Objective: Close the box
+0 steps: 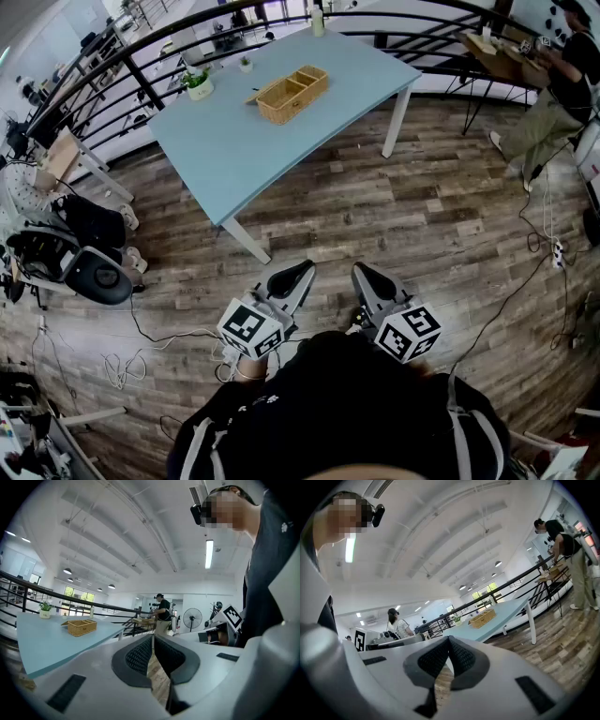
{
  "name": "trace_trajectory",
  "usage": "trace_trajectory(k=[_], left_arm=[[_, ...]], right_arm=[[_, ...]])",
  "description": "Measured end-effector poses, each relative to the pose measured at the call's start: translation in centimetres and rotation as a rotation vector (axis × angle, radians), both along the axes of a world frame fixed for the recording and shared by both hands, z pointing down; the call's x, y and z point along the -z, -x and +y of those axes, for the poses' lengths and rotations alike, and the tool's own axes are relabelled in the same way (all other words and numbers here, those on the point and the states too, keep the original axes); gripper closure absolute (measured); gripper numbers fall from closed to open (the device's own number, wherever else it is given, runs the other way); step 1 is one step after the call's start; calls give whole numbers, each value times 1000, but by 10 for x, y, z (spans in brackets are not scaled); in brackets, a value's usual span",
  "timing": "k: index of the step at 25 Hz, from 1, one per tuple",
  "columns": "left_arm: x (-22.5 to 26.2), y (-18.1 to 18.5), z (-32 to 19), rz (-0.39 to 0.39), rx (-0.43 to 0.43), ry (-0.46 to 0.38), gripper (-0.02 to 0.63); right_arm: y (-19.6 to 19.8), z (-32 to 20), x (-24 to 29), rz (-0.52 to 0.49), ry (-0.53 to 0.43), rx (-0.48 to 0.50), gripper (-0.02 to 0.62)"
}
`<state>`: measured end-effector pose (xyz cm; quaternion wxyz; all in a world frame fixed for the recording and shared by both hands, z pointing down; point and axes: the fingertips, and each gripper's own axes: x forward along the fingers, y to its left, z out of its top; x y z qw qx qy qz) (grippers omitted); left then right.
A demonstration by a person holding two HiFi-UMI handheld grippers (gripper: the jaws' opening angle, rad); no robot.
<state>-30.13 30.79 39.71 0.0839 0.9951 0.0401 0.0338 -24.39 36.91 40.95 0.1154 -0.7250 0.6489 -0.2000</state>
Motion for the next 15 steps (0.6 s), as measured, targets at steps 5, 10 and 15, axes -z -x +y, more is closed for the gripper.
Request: trace_trajectory(k=[5, 10, 15], left_arm=[[0, -2, -2, -3, 8, -4, 581], [-3, -7, -3, -16, 21, -4, 581], [-5, -15, -6, -17, 46, 3, 581]], right_arm=[[-4, -2, -3, -12, -2, 11, 595], [-12, -3, -6, -2, 10, 13, 595], [-23, -6, -7, 1, -2, 24, 595]])
